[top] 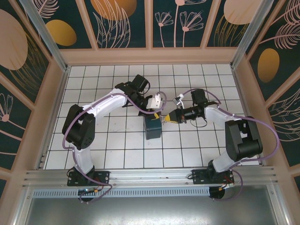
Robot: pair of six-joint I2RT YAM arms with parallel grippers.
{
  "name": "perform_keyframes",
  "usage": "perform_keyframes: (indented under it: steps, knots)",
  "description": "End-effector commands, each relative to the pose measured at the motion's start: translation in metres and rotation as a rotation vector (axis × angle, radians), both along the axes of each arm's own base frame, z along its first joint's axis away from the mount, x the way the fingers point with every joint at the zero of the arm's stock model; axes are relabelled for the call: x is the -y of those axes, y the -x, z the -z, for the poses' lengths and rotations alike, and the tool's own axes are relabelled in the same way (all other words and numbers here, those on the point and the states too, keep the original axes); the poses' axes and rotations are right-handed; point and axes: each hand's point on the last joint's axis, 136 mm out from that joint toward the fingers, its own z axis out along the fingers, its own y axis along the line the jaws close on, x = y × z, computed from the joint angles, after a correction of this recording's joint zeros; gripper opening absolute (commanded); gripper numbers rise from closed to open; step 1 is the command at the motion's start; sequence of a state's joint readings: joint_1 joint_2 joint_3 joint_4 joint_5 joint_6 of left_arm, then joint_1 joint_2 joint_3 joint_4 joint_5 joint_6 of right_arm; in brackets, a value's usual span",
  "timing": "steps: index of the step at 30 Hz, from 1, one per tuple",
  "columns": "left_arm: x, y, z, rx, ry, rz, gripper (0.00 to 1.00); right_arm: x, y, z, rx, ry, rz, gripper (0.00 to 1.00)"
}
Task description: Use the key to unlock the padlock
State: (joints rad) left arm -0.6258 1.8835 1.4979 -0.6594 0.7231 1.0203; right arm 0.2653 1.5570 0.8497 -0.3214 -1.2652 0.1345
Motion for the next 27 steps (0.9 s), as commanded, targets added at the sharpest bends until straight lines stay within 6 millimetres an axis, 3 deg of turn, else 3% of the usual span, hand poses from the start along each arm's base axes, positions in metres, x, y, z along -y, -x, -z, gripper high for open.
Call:
perform_keyframes:
  steps: [1,27]
  knots:
    - [-0.005,0.0,-0.001,0.023,0.002,0.01,0.32,0.001,-0.003,-0.001,0.008,-0.007,-0.004,0.0]
    - [-0.005,0.002,-0.005,0.027,0.015,0.011,0.32,0.001,-0.016,0.0,0.011,-0.015,0.014,0.0]
